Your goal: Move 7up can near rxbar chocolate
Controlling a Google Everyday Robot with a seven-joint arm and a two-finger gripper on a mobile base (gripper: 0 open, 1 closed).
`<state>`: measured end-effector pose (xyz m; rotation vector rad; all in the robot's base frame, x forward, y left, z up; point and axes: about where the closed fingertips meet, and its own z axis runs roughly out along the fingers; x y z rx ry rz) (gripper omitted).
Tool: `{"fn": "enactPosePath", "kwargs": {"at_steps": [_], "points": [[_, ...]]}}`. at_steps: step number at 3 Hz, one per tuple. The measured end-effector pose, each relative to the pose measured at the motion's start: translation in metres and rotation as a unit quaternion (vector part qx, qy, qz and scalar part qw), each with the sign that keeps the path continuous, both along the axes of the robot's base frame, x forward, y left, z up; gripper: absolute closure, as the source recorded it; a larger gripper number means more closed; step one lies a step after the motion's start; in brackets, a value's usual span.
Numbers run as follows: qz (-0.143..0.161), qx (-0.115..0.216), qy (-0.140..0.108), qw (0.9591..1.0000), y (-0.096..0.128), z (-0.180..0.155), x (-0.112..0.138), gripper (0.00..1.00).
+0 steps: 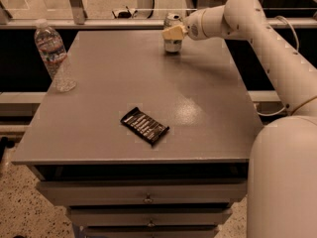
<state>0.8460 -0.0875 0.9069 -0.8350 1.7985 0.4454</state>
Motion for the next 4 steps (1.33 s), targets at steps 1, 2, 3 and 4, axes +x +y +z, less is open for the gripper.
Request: {"fn": "enactPosePath", "kwargs": {"at_steps": [1,2,3,4], "points": [[0.071,-0.002,-0.014,0.9974,0.020,0.018,-0.032,0.93],[0.154,0.000,-0.004,0.9880,0.037,0.022,-0.080,1.00],[0.234,0.013,0.043,0.9713,0.038,0.007,-0.143,1.00],[0.287,0.030,0.082,0.9541,0.026,0.000,-0.194,1.00]]}}
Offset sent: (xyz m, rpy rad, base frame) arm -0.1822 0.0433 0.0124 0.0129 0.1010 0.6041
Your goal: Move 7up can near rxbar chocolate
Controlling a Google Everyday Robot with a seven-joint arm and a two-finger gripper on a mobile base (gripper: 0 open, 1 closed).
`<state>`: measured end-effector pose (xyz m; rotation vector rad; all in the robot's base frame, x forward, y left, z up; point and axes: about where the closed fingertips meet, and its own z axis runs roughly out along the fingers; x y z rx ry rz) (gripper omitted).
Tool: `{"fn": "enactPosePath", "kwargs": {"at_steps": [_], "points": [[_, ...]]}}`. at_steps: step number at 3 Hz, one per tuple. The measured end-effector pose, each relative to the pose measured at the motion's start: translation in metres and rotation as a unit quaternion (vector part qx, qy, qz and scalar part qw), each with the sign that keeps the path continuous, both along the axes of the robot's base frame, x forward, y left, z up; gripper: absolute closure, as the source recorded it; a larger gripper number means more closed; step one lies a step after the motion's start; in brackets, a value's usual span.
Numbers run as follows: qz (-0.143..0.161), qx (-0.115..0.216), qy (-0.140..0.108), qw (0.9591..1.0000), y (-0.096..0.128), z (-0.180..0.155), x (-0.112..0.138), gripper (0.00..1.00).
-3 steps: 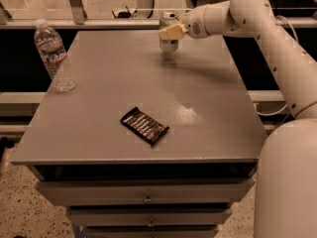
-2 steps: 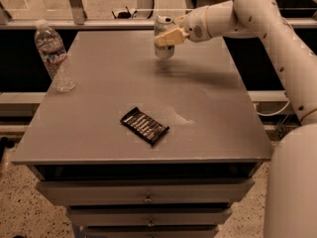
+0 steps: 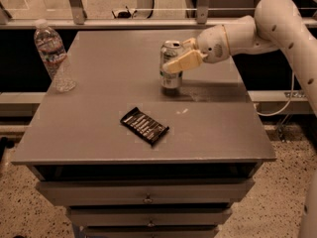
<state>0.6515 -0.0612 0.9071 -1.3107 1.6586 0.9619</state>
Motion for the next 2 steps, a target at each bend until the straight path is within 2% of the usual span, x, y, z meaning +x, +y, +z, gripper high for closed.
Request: {"fn": "enactPosePath", "kwargs": {"at_steps": [1,2], "points": [[0.053,0.022,0.006,0.9984,-0.012,0.016,-0.054,1.00],[0.071,0.024,-0.018,0.9970,-0.014,0.019,-0.077,1.00]]}}
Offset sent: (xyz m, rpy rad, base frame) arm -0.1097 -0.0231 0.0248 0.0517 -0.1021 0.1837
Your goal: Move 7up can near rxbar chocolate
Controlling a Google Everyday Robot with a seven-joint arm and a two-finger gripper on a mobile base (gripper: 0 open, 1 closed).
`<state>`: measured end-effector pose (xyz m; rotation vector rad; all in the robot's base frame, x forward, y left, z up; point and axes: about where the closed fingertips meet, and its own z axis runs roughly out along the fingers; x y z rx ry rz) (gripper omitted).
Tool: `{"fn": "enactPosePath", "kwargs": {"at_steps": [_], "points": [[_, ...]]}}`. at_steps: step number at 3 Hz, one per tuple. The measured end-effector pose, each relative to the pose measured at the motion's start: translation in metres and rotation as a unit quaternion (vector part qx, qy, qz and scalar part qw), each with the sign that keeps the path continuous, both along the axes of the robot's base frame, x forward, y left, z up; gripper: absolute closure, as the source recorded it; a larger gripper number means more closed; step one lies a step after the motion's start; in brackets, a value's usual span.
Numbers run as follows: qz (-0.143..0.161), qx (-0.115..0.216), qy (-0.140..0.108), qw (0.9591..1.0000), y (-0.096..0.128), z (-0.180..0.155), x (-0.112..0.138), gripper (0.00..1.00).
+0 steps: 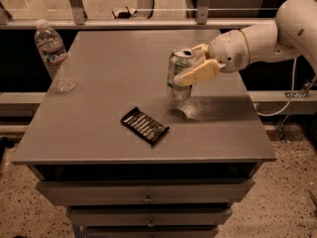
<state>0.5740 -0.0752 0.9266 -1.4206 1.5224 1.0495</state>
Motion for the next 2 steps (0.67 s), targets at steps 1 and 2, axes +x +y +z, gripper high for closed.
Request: {"fn": "enactPosePath", "kwargs": {"at_steps": [1,2], "points": [[0.012,-0.010,-0.035,0.9993,0.004,-0.003,-0.020,1.00],[0.028,-0.026,-0.061,0.9974,0.016,-0.014,-0.035,1.00]]}}
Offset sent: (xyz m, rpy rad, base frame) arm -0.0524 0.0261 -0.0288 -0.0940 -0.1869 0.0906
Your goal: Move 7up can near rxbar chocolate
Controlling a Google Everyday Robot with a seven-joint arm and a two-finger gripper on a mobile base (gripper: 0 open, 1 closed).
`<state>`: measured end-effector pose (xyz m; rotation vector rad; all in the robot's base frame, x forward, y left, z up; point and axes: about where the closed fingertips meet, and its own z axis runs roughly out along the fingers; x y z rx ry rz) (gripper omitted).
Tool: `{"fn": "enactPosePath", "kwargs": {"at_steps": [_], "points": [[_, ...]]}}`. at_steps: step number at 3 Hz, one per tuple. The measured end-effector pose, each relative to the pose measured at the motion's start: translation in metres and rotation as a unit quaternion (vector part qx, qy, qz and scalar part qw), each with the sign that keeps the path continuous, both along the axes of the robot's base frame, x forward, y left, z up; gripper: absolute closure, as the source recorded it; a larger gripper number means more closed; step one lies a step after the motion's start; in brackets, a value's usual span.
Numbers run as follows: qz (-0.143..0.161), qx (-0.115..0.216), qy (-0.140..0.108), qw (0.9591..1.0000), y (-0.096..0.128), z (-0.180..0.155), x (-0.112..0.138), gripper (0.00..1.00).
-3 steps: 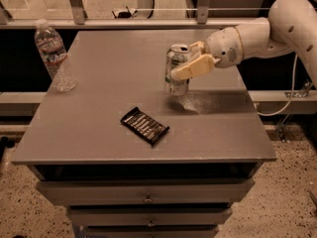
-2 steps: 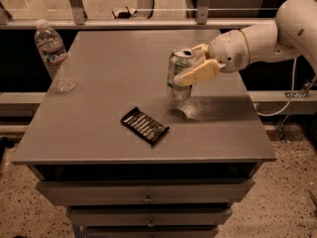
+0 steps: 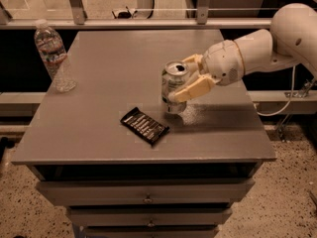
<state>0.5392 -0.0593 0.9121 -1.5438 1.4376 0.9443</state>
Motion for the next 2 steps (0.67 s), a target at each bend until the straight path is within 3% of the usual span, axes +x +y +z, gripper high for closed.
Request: {"fn": "enactPosePath", "kwargs": {"at_steps": [1,2], "points": [[0.012,-0.015,-0.016,0.9997,0.0101,-0.0110,-0.0057,0.88],[0.020,-0.023,-0.022,0.9993,0.0168,-0.0186,-0.0083,0.66]]}}
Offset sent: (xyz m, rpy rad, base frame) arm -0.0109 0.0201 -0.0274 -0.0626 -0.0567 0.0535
